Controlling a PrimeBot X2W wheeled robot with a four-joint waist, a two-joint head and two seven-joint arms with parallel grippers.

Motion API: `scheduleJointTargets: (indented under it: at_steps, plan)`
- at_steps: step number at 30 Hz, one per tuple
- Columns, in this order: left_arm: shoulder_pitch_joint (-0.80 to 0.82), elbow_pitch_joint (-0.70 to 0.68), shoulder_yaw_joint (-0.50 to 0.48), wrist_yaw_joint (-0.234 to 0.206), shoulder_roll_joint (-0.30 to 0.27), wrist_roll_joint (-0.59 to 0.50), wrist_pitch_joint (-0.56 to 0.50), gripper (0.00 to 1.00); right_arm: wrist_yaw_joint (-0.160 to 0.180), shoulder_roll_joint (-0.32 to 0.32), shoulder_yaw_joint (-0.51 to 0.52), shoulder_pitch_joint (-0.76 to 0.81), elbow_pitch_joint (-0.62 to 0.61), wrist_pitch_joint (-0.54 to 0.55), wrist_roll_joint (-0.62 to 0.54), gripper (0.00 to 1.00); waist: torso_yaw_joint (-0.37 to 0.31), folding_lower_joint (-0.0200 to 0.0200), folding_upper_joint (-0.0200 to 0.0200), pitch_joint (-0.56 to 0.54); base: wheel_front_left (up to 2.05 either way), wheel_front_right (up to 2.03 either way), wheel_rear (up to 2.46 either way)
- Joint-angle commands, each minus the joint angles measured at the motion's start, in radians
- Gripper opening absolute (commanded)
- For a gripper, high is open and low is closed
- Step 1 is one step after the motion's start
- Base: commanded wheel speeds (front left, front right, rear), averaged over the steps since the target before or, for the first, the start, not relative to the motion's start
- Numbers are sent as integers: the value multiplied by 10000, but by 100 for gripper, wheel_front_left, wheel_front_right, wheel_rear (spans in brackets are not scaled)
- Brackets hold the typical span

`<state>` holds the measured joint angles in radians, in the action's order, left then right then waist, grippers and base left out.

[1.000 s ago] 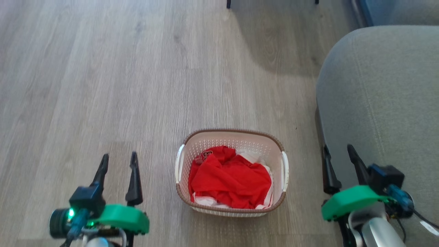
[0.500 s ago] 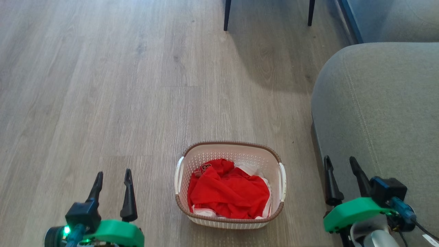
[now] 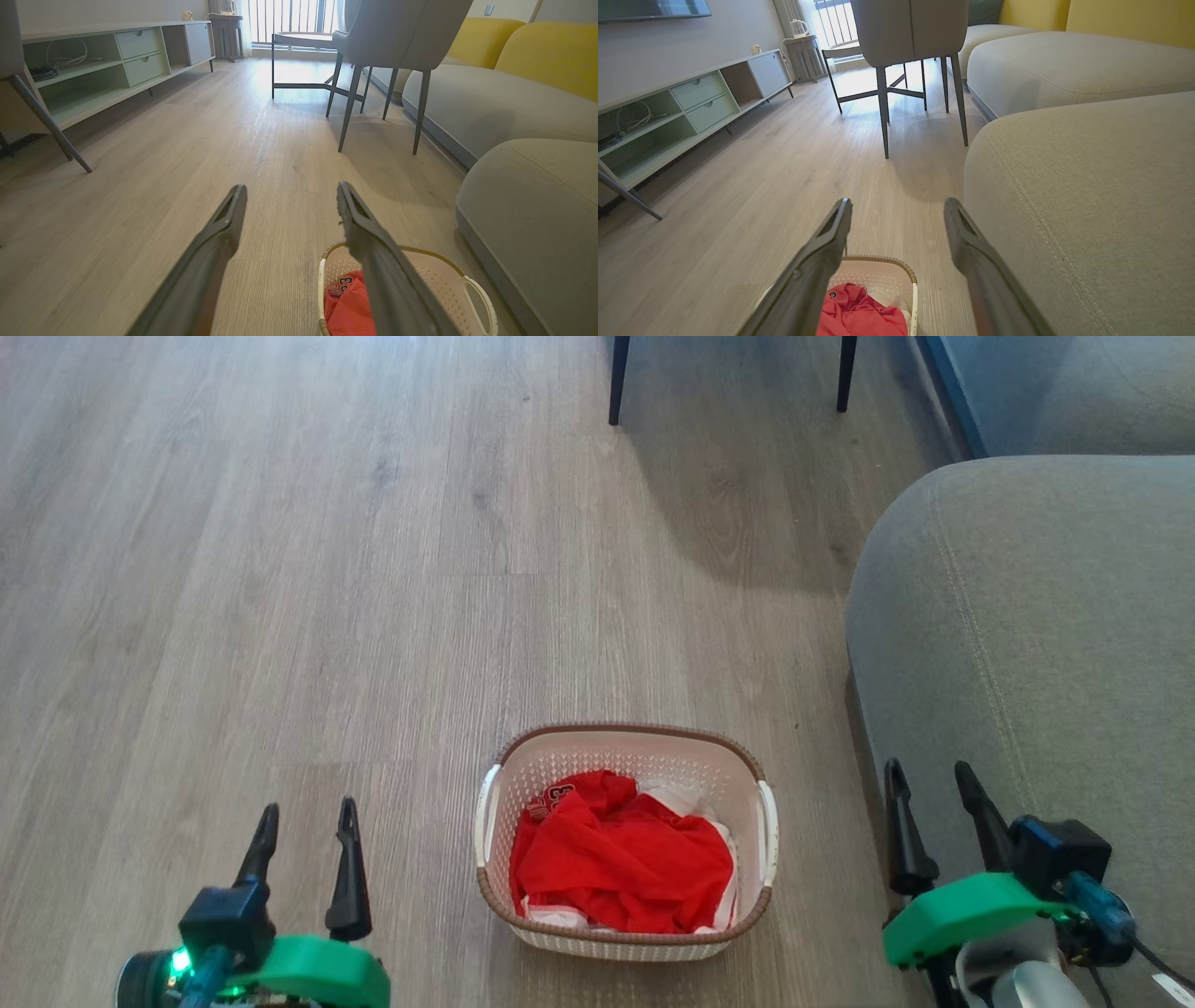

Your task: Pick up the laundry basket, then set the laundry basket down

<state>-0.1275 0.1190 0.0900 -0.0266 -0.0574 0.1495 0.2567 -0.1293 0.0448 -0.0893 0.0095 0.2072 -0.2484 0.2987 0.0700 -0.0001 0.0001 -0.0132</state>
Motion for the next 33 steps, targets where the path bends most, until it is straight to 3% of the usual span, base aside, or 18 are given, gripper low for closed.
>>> scheduleJointTargets:
  at_steps: [1, 11, 12, 33]
  plan:
    - [268, -268, -289, 41, -52, -88, 51, 100, -14, 55, -155, -199, -372, -134, -97, 100, -8, 1, -1, 1, 0, 0, 0]
    - [242, -319, -293, 222, -44, -51, 51, 100, -14, 55, -73, -219, -379, -134, -45, 100, -18, 1, -1, 10, 0, 0, 0]
    - [-1, -29, 9, 190, -2, 2, 0, 0, 0, -2, 113, 0, 0, 0, 2, 0, -21, 1, -1, 10, 0, 0, 0]
    - [346, 440, -273, 390, 8, 2204, -546, 0, -2, 81, 261, -143, 288, 457, 2072, 0, -122, 1, -1, 34, 0, 0, 0]
